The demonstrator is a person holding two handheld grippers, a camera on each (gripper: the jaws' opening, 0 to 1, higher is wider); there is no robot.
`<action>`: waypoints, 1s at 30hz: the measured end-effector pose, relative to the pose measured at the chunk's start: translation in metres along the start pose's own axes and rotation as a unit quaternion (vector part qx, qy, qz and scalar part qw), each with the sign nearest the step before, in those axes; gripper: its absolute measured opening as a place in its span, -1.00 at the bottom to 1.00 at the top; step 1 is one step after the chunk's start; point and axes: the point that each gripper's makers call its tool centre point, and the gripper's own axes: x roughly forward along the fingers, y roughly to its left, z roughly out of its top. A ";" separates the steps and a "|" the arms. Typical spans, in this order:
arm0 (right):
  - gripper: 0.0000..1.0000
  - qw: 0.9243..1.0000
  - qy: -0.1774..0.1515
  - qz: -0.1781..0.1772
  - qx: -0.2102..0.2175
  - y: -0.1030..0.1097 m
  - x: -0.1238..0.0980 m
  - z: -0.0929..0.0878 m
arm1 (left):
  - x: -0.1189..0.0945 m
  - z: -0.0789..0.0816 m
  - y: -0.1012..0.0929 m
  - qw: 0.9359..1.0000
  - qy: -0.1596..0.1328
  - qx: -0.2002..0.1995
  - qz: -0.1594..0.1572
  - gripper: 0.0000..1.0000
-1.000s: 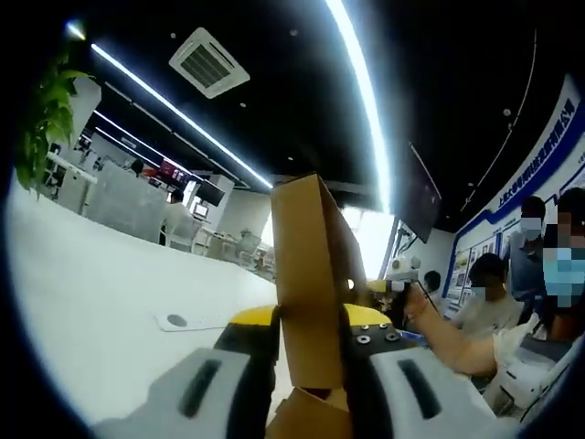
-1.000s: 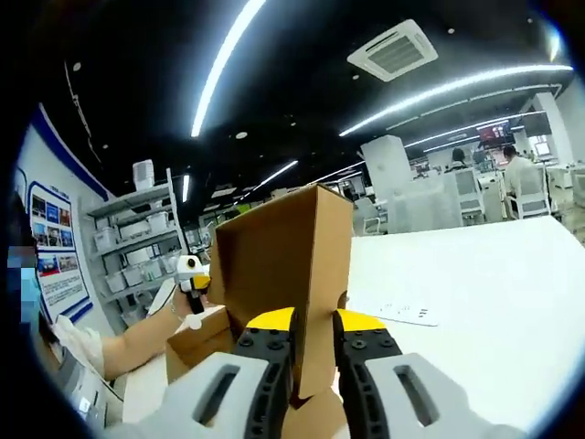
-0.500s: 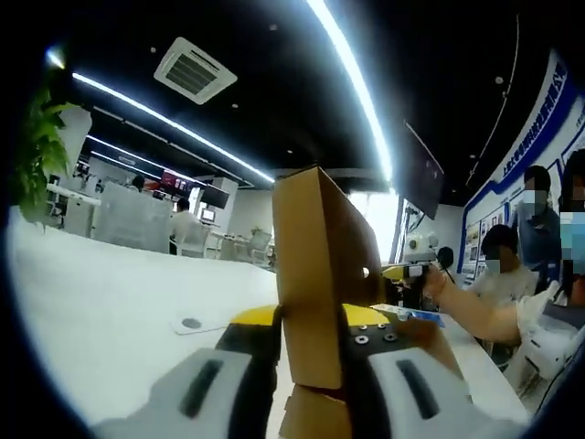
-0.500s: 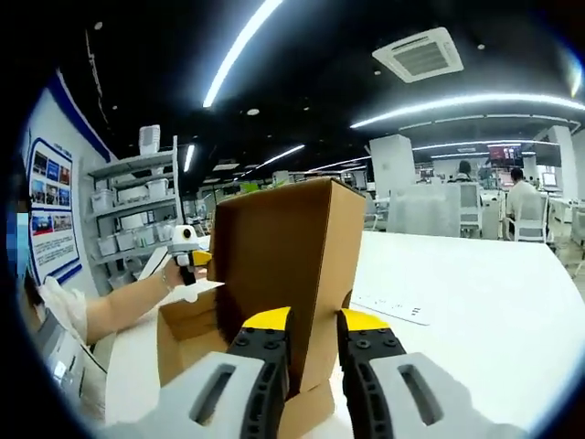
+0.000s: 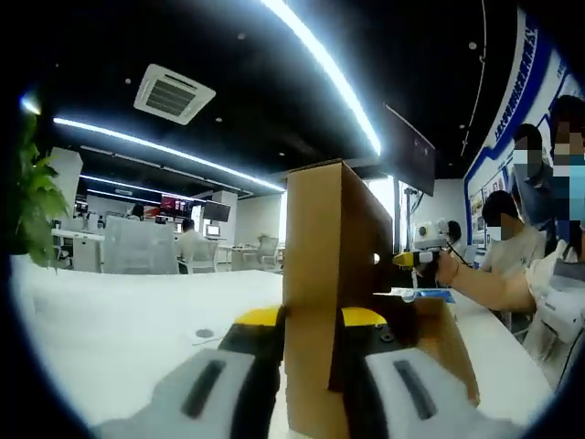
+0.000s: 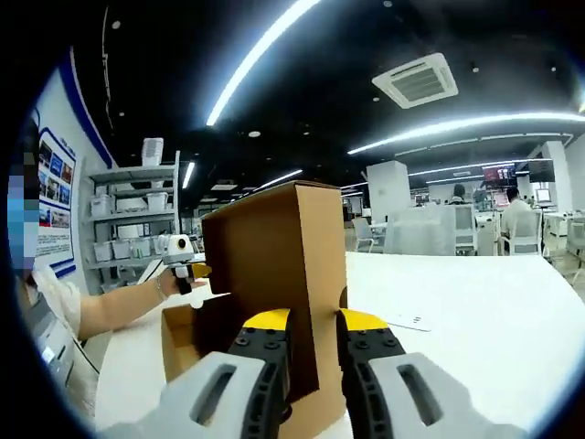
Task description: Operate the shoe box by opening the lid, removing the specified soft item, and placing it in the target area until the item is outside and the box remains undamaged.
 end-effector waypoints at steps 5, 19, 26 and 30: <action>-0.60 1.000 0.006 0.006 -0.002 0.011 -0.008 -0.003 | -0.004 0.000 -0.007 1.000 0.010 0.001 -0.005 -0.54; -0.56 0.999 -0.024 0.034 0.022 0.036 -0.031 -0.009 | -0.023 -0.005 -0.048 0.999 0.045 0.017 0.001 -0.47; -0.59 0.997 -0.067 0.045 0.018 0.035 -0.036 -0.012 | -0.029 -0.008 -0.058 0.999 0.027 0.032 0.007 -0.47; -0.50 0.996 -0.086 0.031 0.014 0.028 -0.037 -0.006 | -0.029 -0.007 -0.057 1.000 0.014 0.024 0.004 -0.47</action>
